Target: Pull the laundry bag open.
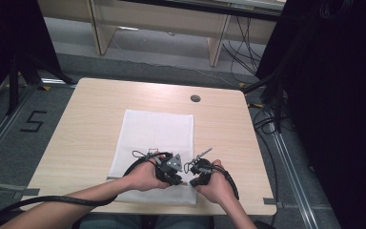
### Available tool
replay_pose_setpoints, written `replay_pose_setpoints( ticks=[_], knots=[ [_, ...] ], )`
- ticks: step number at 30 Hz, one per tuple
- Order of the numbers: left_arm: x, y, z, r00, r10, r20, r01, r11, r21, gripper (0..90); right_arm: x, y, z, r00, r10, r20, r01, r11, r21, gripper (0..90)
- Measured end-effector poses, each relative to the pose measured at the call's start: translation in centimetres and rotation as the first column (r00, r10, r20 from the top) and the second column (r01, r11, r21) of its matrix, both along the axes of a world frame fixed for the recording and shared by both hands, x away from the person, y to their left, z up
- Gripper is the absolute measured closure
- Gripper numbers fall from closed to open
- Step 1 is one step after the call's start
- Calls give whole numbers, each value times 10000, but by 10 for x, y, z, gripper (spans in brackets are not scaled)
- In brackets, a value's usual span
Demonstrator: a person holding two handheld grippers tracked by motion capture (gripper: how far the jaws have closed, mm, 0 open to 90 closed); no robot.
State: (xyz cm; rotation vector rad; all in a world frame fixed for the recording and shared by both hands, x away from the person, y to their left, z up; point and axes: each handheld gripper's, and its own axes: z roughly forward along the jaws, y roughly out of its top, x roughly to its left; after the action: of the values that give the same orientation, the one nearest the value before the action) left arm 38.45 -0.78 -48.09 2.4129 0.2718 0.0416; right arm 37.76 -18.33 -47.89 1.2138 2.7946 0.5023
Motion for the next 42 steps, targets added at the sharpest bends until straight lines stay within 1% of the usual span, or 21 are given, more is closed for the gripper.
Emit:
replay_pose_setpoints(
  ticks=[1, 2, 5, 6, 8, 11, 12, 15, 17, 20, 24, 25, 26, 29, 30, 34, 36, 37, 38, 40, 42],
  knots=[
    [0, 0, 0, 10000, -68, 27, 68, 10000, -11, 832, 0, -1, 0, 9999, 112, 6, -112, 9999, -54, 900],
    [0, 0, 0, 10000, -80, 37, 80, 10000, -22, 832, 0, 0, 0, 10000, -60, 4, 60, 10000, 32, 900],
    [1, 3, 1, 9999, -97, 103, 97, 9999, 50, 832, 0, 0, 0, 10000, -42, 5, 42, 10000, 25, 900],
    [1, 4, 0, 10000, 53, -45, -54, 9999, -139, 832, 0, 0, 0, 10000, -62, -3, 62, 10000, 23, 900],
    [0, 5, 1, 10000, 11, 66, -10, 9999, -112, 832, 0, 0, 0, 10000, -93, -4, 93, 10000, 35, 900],
    [-1, 6, -1, 10000, 34, -67, -36, 9998, -213, 832, 1, 0, 0, 10000, 52, 42, -52, 10000, 52, 900],
    [0, 6, -1, 10000, -50, 44, 50, 9998, -193, 831, 0, 0, 0, 10000, -80, -6, 80, 10000, 53, 900],
    [0, 6, -1, 9999, 97, -81, -99, 9996, -271, 831, 0, 0, 0, 10000, 7, 32, -7, 10000, 49, 900],
    [0, 6, -1, 9999, 98, -77, -100, 9995, -285, 832, -1, 0, 0, 9997, -234, -93, 235, 9997, 111, 900],
    [-1, 7, -1, 9999, 136, -52, -138, 9996, -249, 832, -1, 0, 0, 9997, -227, -83, 227, 9997, 82, 900],
    [-1, 10, -2, 9998, 172, -51, -174, 9988, -456, 831, 0, 0, 0, 9999, -142, -30, 142, 9999, 33, 900],
    [-1, 11, -2, 9999, 154, -2, -154, 9992, -356, 832, 0, 1, 0, 9999, -148, -54, 149, 9999, 52, 900],
    [-2, 11, -2, 9998, 207, -64, -210, 9990, -405, 832, 0, 1, 0, 9999, -152, -13, 152, 9999, 10, 900],
    [-1, 11, -1, 9999, 147, 27, -146, 9990, -434, 832, 0, 1, 0, 9999, -114, -11, 114, 9999, 31, 900],
    [-1, 11, 0, 9999, 117, 25, -116, 9992, -394, 832, -1, 1, 0, 9996, -255, -93, 255, 9997, 51, 900],
    [-1, 11, -1, 9999, 115, -6, -115, 9990, -437, 832, 0, 1, 0, 9999, -157, -12, 157, 9999, 15, 900],
    [-2, 11, -1, 9999, 121, 52, -119, 9994, -322, 832, 0, 1, 0, 9999, -158, -15, 158, 9999, 12, 900],
    [-2, 12, 0, 9999, 140, 54, -138, 9991, -405, 832, 0, 1, 0, 9999, -157, -13, 157, 9999, 16, 900],
    [-2, 12, 0, 9998, 197, -65, -200, 9989, -430, 832, 0, 1, 0, 9999, -157, -13, 157, 9999, 16, 900],
    [-1, 13, 1, 9999, 140, 74, -137, 9992, -371, 832, 0, 1, 0, 9999, -137, -11, 137, 9999, 14, 900],
    [-2, 12, 1, 9999, 127, 55, -125, 9992, -387, 832, 0, 1, 0, 9999, -139, -10, 139, 9999, 18, 900]
  ],
)
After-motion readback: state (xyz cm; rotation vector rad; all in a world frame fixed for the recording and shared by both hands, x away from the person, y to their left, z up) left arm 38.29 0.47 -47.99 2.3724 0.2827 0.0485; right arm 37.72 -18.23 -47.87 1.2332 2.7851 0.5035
